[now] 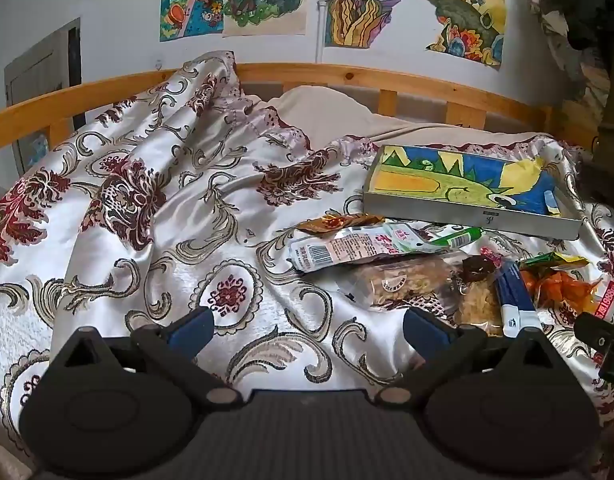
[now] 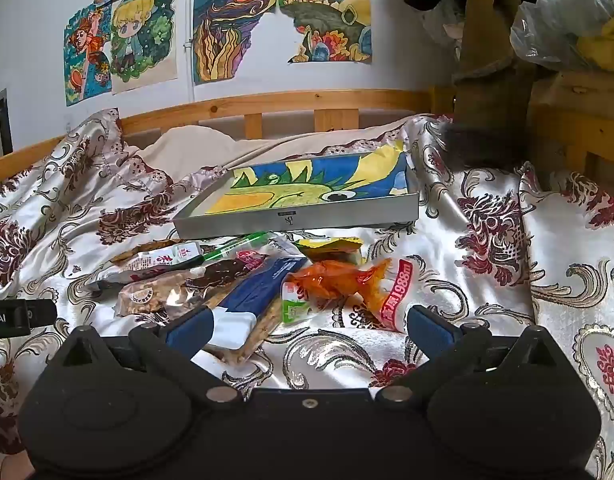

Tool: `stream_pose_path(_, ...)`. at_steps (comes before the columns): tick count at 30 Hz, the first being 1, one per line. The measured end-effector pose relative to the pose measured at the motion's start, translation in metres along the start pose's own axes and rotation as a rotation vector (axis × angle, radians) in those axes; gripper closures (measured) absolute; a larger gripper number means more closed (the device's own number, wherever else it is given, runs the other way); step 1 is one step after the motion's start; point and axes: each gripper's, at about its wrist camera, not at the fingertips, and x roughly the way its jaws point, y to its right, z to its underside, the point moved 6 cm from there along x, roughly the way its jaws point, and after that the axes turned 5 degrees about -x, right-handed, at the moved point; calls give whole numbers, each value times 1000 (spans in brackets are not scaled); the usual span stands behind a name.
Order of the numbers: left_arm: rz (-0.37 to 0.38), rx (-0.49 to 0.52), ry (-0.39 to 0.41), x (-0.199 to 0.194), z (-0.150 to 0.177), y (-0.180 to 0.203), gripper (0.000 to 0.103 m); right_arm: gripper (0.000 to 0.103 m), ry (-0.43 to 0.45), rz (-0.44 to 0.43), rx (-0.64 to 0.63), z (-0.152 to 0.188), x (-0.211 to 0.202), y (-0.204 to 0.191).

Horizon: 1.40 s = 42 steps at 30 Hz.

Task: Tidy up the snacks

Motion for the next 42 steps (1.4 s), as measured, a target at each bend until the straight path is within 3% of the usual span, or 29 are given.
stream_pose_path(42, 1, -1, 1, 0, 0, 0, 0, 1, -5, 0, -1, 1, 1, 0)
